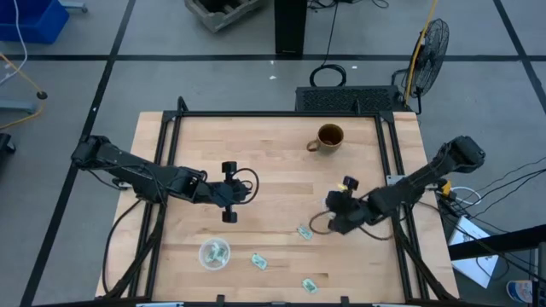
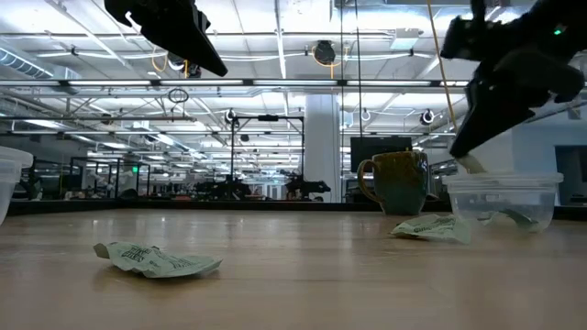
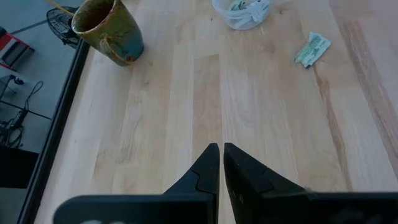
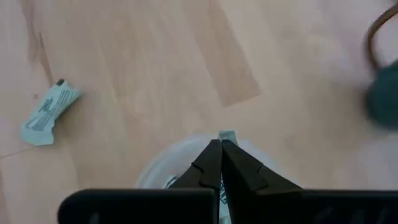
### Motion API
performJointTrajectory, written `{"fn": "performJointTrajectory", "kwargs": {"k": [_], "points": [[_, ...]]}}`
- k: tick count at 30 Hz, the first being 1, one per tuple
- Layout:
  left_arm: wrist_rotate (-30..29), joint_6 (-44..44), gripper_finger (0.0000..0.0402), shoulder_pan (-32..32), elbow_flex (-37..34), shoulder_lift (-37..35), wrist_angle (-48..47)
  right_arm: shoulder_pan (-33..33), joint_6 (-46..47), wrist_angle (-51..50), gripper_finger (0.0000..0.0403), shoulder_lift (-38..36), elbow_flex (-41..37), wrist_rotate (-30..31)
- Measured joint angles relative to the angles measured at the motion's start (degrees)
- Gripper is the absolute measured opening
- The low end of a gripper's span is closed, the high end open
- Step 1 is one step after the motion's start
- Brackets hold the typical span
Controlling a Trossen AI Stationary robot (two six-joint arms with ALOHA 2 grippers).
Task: Pick and place Stevia / Truvia into bins
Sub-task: Put the stevia packet into the top transparent container, then put the stevia packet into the bottom transparent container
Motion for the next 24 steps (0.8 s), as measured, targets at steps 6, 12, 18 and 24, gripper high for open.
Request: {"fn": "performJointTrajectory", "kwargs": {"k": [6, 12, 18, 24], "points": [[0.0, -0.1, 0.0031, 0.0, 0.0, 0.0, 0.0, -5.3, -0.2, 0.8, 0.0001, 0.3, -2.1, -9.2], [0.0, -0.1, 0.0031, 0.0, 0.0, 0.0, 0.0, -6.4, -0.9, 4.4, 0.0007, 0.3, -4.8, -12.1], [0.0, -0.1, 0.0031, 0.0, 0.0, 0.0, 0.0, -6.4, -4.7, 4.4, 0.0051, 0.1, -4.9, -12.0], [0.7, -0.1, 0.0031, 0.0, 0.0, 0.0, 0.0, -6.4, -5.2, 4.5, 0.0087, -0.9, -4.9, -12.1]]}}
